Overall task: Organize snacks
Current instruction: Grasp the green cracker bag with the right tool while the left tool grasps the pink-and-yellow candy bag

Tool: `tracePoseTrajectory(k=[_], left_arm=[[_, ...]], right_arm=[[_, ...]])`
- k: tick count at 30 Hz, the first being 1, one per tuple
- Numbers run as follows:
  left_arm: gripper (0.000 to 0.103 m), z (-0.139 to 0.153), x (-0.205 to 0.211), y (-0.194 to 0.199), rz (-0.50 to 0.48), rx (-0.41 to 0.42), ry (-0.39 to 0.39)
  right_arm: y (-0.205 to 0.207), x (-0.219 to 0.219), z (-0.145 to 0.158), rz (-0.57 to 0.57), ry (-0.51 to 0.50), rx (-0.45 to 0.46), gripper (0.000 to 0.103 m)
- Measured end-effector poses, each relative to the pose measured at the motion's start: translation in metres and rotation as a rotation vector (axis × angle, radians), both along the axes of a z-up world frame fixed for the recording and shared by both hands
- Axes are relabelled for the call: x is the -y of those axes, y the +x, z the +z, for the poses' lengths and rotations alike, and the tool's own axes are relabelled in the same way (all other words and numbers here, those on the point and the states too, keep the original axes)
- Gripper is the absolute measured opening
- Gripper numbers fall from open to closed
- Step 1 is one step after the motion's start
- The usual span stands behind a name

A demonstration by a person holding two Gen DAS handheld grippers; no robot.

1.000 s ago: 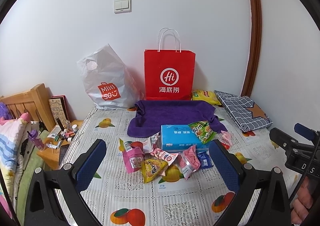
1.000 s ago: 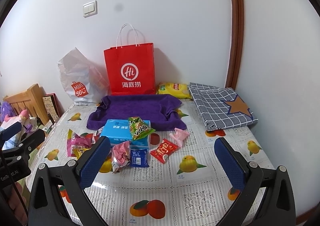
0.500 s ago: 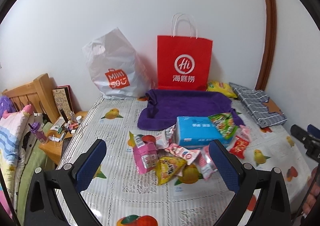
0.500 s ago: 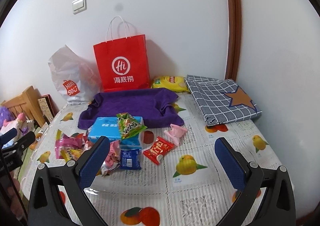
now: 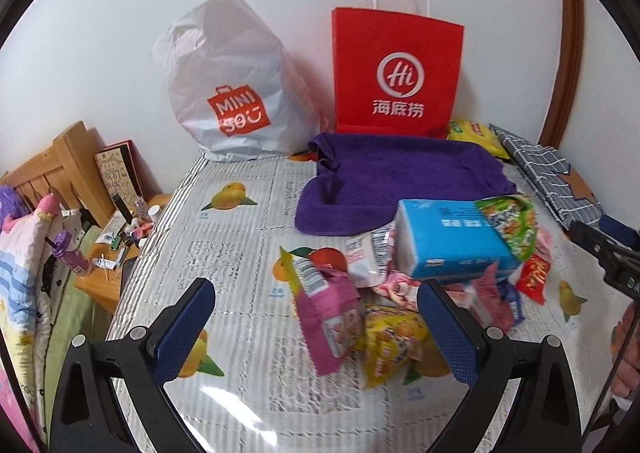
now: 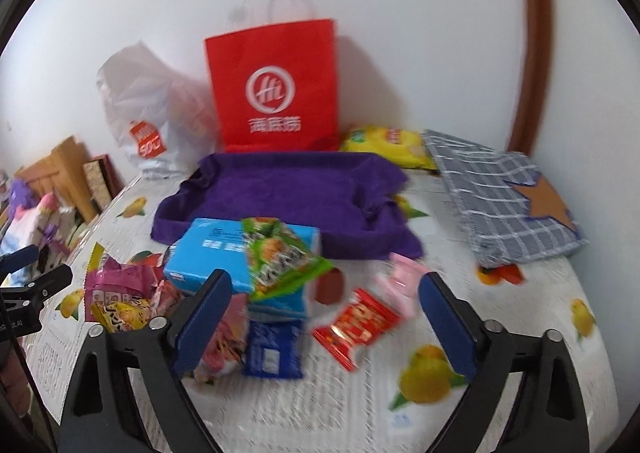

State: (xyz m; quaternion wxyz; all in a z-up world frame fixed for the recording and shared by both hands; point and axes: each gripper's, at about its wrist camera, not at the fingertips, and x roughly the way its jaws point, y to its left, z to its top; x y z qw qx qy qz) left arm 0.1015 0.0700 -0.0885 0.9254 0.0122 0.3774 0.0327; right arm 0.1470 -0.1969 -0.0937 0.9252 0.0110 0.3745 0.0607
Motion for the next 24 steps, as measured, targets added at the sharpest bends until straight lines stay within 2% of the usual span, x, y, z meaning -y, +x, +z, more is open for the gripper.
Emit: tracePoseTrajectory(k=[11, 15, 19, 24], left_arm=[[0.102, -0.029, -0.038, 0.032, 0.053, -0.081, -0.048], [0.102, -0.038, -0.047, 0.04, 0.069, -0.106, -0.069], [0.102, -0.046, -0.05, 0.049, 0.068, -0.132, -0.088], [0.102, -0.05, -0.043, 0.058, 0.023, -0.154, -0.156]], right_arm=[[0.058, -0.037, -0.037, 0.092, -0.04, -0.063, 0.081], [0.073, -0.044, -0.055, 0.119, -0.05, -0.12, 0.065], [0.072, -0.043, -0.06, 0.143, -0.042, -0.126, 0.057], [0.066, -0.036, -0.057, 0.128, -0.049, -0.112, 0.054]])
